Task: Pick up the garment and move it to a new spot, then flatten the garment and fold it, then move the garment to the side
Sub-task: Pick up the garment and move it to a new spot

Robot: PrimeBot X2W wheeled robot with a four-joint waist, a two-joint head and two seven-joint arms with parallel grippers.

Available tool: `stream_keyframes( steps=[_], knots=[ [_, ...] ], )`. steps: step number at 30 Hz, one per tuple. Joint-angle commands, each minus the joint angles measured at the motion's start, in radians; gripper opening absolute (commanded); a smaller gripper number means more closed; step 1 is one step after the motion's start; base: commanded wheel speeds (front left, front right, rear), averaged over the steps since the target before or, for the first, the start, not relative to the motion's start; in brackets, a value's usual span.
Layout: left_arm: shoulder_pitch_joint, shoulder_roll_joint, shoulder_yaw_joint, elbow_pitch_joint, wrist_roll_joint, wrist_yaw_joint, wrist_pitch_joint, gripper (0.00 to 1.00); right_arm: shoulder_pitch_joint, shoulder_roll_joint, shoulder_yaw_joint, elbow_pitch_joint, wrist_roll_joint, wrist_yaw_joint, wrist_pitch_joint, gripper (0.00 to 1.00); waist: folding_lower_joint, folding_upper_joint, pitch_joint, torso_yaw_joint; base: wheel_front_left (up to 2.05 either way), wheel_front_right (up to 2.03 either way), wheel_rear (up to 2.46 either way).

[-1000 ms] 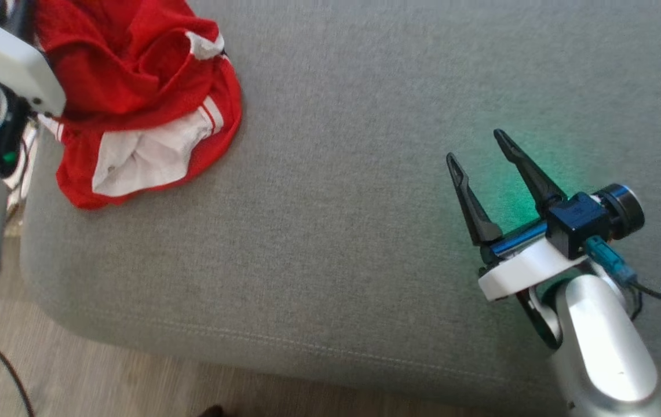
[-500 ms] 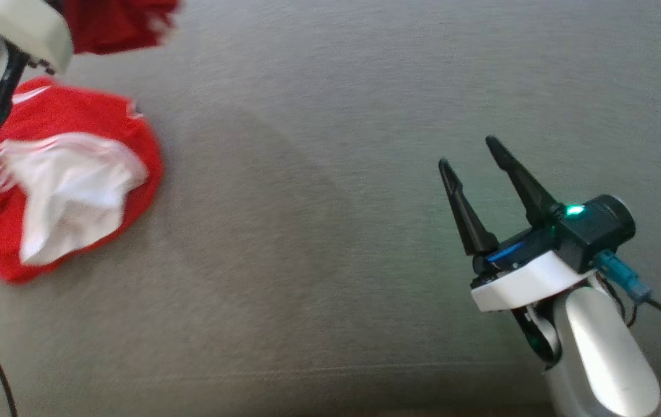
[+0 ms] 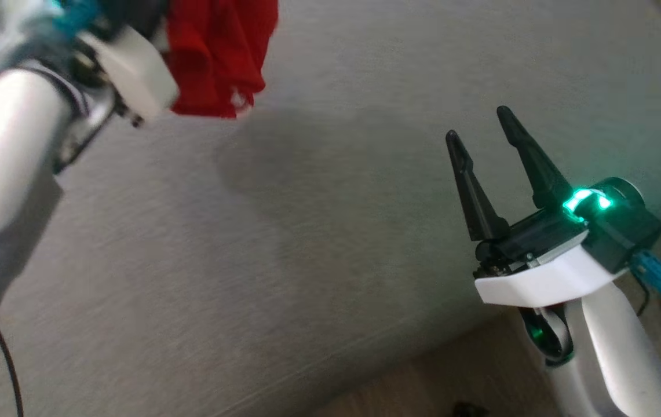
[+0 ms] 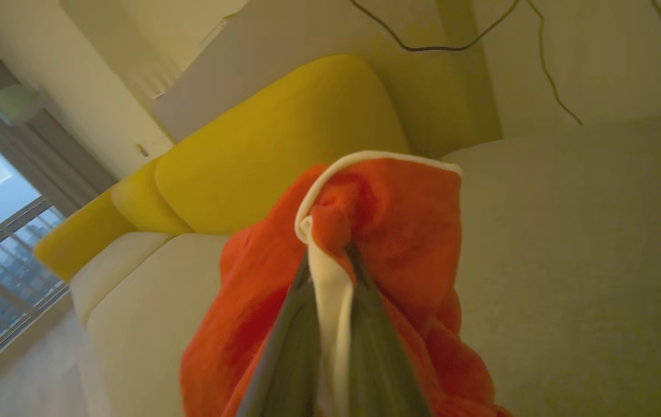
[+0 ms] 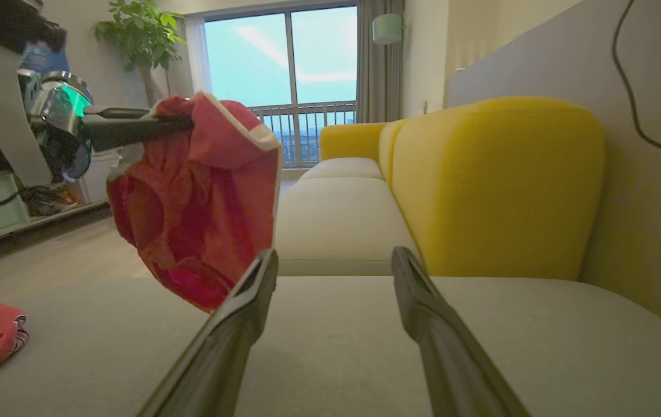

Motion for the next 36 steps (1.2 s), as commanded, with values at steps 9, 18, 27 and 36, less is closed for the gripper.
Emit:
stream_keyframes(
  steps=[9,18,27,36],
  knots=[
    [-0.074,0.035,-0.202,0.049,0.051,0.002,-0.035,0.00,0.007,0.006,0.029,-0.070,0.064,0.000,-0.005,1.00,0.0000,0.0000,0.124,-0.200,0.00,0.00,0.00],
    [0.037,-0.117,-0.283,0.201,0.078,0.073,-0.187,1.00,0.010,0.006,0.010,-0.065,0.027,0.000,-0.005,1.00,0.0000,0.0000,0.122,-0.122,0.00,0.00,0.00],
    [0.142,-0.206,-0.201,0.190,-0.017,0.191,-0.293,1.00,0.021,0.006,-0.001,-0.040,-0.022,0.000,-0.005,1.00,0.0000,0.0000,0.053,0.050,0.00,0.00,0.00],
    [0.499,-0.217,0.035,-0.049,-0.161,0.373,-0.314,1.00,0.086,0.006,-0.013,0.023,-0.064,0.000,-0.005,1.00,0.0000,0.0000,-0.086,0.256,0.00,0.00,0.00]
  ],
)
